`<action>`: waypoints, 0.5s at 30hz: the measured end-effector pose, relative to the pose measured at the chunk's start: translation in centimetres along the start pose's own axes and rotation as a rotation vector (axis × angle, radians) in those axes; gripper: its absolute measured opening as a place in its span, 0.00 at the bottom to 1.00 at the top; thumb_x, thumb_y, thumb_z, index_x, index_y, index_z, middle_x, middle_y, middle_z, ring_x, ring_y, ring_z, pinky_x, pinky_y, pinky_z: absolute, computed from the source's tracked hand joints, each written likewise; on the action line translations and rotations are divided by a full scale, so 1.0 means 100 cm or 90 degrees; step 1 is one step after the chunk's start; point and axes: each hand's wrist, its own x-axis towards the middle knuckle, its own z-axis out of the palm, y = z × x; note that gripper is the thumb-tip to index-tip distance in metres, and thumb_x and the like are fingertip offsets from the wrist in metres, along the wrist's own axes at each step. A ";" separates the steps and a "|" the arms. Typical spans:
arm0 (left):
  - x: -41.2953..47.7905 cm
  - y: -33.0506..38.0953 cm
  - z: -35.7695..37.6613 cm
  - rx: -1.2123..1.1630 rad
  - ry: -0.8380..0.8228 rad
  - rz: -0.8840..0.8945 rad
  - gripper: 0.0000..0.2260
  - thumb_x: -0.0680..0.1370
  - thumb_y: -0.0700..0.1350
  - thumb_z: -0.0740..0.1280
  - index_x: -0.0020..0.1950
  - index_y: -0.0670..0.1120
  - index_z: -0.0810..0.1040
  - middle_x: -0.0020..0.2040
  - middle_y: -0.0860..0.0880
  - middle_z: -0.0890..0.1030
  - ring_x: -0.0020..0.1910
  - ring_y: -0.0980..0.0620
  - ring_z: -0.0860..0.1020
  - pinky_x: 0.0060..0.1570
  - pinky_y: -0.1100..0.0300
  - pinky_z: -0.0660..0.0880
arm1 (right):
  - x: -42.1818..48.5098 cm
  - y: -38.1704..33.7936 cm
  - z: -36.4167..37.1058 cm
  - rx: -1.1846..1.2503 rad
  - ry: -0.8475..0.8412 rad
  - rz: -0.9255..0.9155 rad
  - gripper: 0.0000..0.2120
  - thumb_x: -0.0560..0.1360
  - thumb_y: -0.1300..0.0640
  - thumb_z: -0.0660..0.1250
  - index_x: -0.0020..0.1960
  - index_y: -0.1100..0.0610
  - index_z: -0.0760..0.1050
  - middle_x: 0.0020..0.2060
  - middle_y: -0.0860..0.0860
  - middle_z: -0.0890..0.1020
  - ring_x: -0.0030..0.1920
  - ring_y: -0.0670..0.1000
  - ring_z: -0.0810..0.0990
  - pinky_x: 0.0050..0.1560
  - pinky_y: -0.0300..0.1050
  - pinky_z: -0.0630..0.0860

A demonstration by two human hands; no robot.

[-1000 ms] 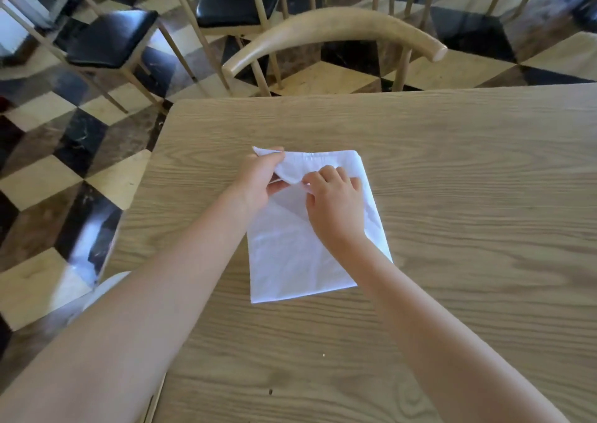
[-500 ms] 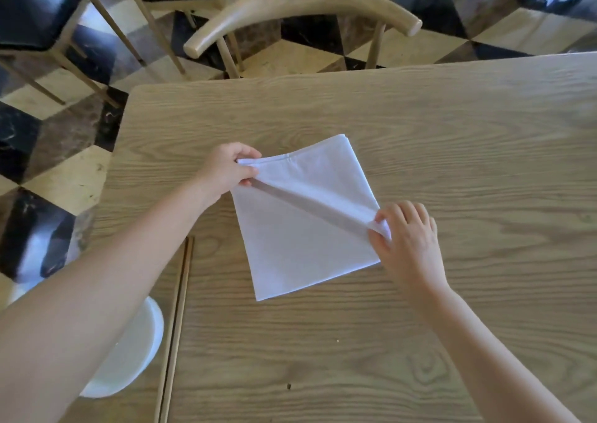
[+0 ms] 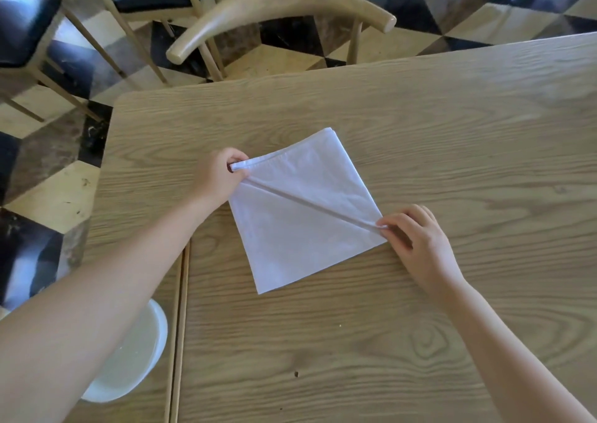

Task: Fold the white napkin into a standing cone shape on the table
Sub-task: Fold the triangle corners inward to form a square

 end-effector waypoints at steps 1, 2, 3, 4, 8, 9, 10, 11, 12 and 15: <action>0.000 0.000 0.000 -0.003 0.003 -0.009 0.08 0.73 0.37 0.68 0.52 0.43 0.78 0.46 0.50 0.77 0.42 0.52 0.73 0.38 0.66 0.68 | -0.001 0.000 -0.002 0.007 -0.004 0.014 0.03 0.72 0.62 0.70 0.46 0.58 0.80 0.39 0.49 0.76 0.43 0.50 0.70 0.46 0.36 0.68; 0.001 0.000 0.000 -0.010 0.007 -0.021 0.09 0.73 0.37 0.68 0.52 0.43 0.78 0.46 0.49 0.77 0.43 0.52 0.73 0.38 0.67 0.68 | -0.002 0.000 -0.003 0.013 -0.010 0.032 0.03 0.72 0.62 0.71 0.46 0.58 0.79 0.39 0.49 0.76 0.43 0.49 0.70 0.46 0.37 0.68; 0.002 -0.001 -0.001 -0.019 0.012 -0.034 0.09 0.73 0.37 0.68 0.53 0.43 0.78 0.47 0.49 0.77 0.43 0.52 0.74 0.38 0.67 0.68 | -0.003 -0.001 -0.005 0.020 -0.017 0.051 0.04 0.71 0.61 0.71 0.45 0.58 0.78 0.40 0.48 0.76 0.44 0.49 0.71 0.47 0.37 0.69; 0.002 -0.001 -0.001 -0.026 0.017 -0.044 0.10 0.73 0.37 0.68 0.53 0.43 0.78 0.47 0.49 0.78 0.42 0.52 0.74 0.37 0.67 0.68 | -0.004 -0.002 -0.006 0.025 -0.022 0.068 0.04 0.71 0.60 0.71 0.45 0.57 0.77 0.40 0.48 0.76 0.45 0.48 0.71 0.47 0.38 0.69; 0.001 0.001 -0.001 -0.024 0.029 -0.055 0.10 0.73 0.37 0.67 0.53 0.43 0.78 0.46 0.49 0.77 0.37 0.59 0.72 0.34 0.67 0.67 | -0.008 -0.004 -0.009 0.010 -0.020 0.059 0.04 0.71 0.62 0.71 0.45 0.58 0.77 0.40 0.48 0.76 0.44 0.51 0.72 0.48 0.41 0.71; 0.000 0.001 -0.001 -0.023 0.032 -0.056 0.10 0.73 0.37 0.67 0.53 0.43 0.78 0.46 0.49 0.77 0.37 0.60 0.72 0.34 0.67 0.67 | -0.008 -0.004 -0.009 0.007 -0.023 0.049 0.04 0.71 0.62 0.71 0.45 0.58 0.77 0.40 0.48 0.76 0.43 0.51 0.72 0.47 0.43 0.71; 0.000 0.002 0.000 -0.022 0.035 -0.060 0.09 0.73 0.37 0.67 0.53 0.43 0.78 0.46 0.50 0.77 0.38 0.58 0.73 0.35 0.66 0.67 | -0.008 -0.004 -0.009 0.005 -0.025 0.041 0.04 0.71 0.62 0.70 0.45 0.58 0.77 0.40 0.48 0.76 0.43 0.52 0.72 0.47 0.44 0.72; 0.000 0.001 0.000 -0.020 0.037 -0.066 0.09 0.73 0.37 0.67 0.53 0.43 0.78 0.47 0.49 0.77 0.40 0.55 0.74 0.37 0.65 0.68 | -0.008 -0.005 -0.009 0.005 -0.026 0.037 0.04 0.71 0.62 0.70 0.45 0.58 0.77 0.40 0.48 0.76 0.42 0.52 0.72 0.47 0.45 0.72; 0.001 0.000 0.000 -0.019 0.040 -0.074 0.09 0.73 0.38 0.67 0.53 0.43 0.78 0.47 0.49 0.78 0.43 0.53 0.74 0.41 0.62 0.69 | -0.008 -0.004 -0.009 0.005 -0.026 0.036 0.04 0.71 0.62 0.70 0.45 0.58 0.77 0.40 0.48 0.76 0.42 0.52 0.72 0.47 0.46 0.73; 0.003 -0.005 -0.002 -0.014 0.046 -0.090 0.08 0.73 0.40 0.68 0.51 0.45 0.78 0.47 0.49 0.80 0.45 0.51 0.76 0.46 0.55 0.73 | -0.009 -0.004 -0.009 -0.005 -0.028 0.036 0.05 0.71 0.63 0.71 0.45 0.58 0.78 0.39 0.49 0.76 0.41 0.53 0.72 0.47 0.47 0.74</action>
